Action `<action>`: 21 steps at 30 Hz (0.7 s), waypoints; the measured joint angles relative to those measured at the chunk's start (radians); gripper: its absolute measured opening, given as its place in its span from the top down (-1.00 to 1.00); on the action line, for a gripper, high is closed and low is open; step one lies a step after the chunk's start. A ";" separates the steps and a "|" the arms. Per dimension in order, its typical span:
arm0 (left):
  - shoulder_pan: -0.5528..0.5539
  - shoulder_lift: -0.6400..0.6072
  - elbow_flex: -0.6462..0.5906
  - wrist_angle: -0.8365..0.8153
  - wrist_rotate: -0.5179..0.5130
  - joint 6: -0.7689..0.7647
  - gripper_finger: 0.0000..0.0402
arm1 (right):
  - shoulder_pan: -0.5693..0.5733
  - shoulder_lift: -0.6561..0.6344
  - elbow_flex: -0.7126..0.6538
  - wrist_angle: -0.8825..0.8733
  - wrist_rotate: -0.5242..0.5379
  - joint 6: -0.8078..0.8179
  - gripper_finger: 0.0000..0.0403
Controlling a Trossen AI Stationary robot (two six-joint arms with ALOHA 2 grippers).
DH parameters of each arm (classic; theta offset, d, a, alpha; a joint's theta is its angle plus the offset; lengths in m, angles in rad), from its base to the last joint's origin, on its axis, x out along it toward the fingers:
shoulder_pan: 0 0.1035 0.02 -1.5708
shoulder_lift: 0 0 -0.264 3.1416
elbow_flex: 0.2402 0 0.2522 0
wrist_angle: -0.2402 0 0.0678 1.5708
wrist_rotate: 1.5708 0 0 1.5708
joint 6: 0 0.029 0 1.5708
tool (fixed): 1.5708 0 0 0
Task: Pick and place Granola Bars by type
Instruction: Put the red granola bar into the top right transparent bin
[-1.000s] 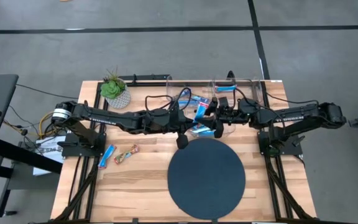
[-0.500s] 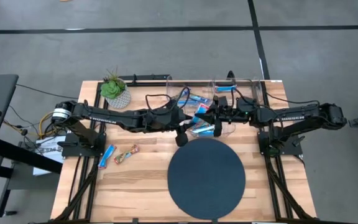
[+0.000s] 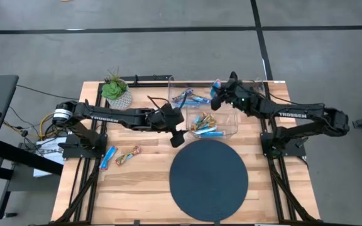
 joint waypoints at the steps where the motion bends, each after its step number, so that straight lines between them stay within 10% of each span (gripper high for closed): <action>1: -0.002 0.000 0.000 -0.038 0.000 -0.003 -0.41 | -0.018 0.000 0.000 -0.020 0.019 -0.011 0.89; 21: -0.064 0.000 0.000 -0.602 0.056 -0.149 -0.16 | -0.278 0.000 0.000 -0.380 0.158 0.002 0.82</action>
